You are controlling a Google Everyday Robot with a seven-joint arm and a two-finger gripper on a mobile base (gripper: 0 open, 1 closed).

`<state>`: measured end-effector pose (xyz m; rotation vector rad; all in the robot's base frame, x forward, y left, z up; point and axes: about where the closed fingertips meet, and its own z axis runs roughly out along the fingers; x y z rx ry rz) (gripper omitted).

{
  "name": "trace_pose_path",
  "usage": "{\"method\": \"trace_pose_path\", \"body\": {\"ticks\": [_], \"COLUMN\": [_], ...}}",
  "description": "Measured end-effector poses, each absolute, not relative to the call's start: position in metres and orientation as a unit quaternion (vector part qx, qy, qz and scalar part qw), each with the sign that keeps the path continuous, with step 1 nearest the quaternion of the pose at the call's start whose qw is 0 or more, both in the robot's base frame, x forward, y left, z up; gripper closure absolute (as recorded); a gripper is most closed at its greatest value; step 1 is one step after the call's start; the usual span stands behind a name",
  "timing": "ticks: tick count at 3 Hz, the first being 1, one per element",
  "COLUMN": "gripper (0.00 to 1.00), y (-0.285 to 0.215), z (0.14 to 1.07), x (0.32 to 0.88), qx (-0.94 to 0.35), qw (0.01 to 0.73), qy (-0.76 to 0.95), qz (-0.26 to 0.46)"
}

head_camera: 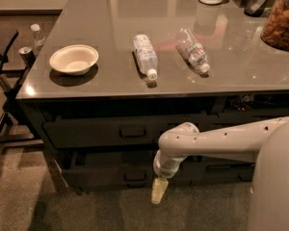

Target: Open middle drawer

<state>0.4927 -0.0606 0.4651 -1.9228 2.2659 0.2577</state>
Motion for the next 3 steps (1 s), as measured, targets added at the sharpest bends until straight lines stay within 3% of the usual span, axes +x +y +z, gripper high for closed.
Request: {"method": "trace_pose_path", "body": {"ticks": [3], "gripper": [0.0], "y": [-0.047], "z": [0.408], "x": [0.512], "qx": [-0.659], "qw": [0.04], "qy": [0.747], "qz": [0.081]}}
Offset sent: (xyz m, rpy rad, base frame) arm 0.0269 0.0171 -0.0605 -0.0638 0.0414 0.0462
